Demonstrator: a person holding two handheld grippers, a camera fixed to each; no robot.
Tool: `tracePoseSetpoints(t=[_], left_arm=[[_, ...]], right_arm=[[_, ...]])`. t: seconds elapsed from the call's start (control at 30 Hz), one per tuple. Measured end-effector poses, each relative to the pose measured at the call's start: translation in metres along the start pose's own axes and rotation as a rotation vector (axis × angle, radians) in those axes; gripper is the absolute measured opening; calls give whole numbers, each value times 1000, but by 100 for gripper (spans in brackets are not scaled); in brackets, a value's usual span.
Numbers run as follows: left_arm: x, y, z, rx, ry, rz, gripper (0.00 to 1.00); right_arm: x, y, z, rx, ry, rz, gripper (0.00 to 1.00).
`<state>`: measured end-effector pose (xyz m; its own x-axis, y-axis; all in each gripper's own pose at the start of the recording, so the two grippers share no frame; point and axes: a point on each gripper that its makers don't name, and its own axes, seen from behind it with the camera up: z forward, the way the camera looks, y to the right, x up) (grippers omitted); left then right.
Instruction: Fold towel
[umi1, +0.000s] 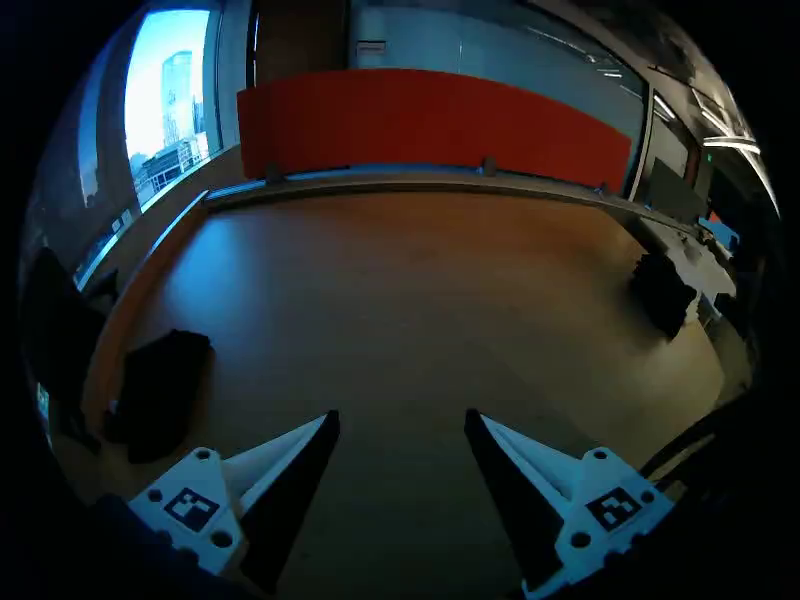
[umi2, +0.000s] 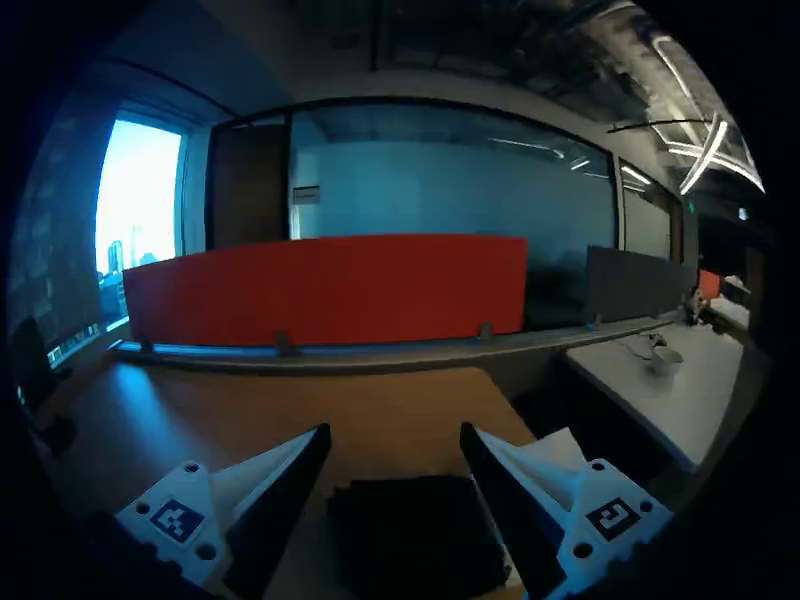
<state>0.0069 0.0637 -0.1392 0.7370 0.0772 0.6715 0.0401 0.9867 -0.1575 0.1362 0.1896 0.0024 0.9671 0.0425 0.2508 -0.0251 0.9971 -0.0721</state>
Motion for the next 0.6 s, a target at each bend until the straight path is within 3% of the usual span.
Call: tracePoseSetpoints(t=[0.27, 0.47, 0.6], left_arm=[[19, -2, 2, 2, 61, -6, 93], [49, -12, 3, 23, 145, -12, 93], [71, -18, 3, 33, 211, -3, 93]], right_arm=[[18, -8, -3, 1, 51, -3, 100], [44, -22, -7, -8, 132, -22, 100], [54, -37, -10, 6, 149, -30, 100]])
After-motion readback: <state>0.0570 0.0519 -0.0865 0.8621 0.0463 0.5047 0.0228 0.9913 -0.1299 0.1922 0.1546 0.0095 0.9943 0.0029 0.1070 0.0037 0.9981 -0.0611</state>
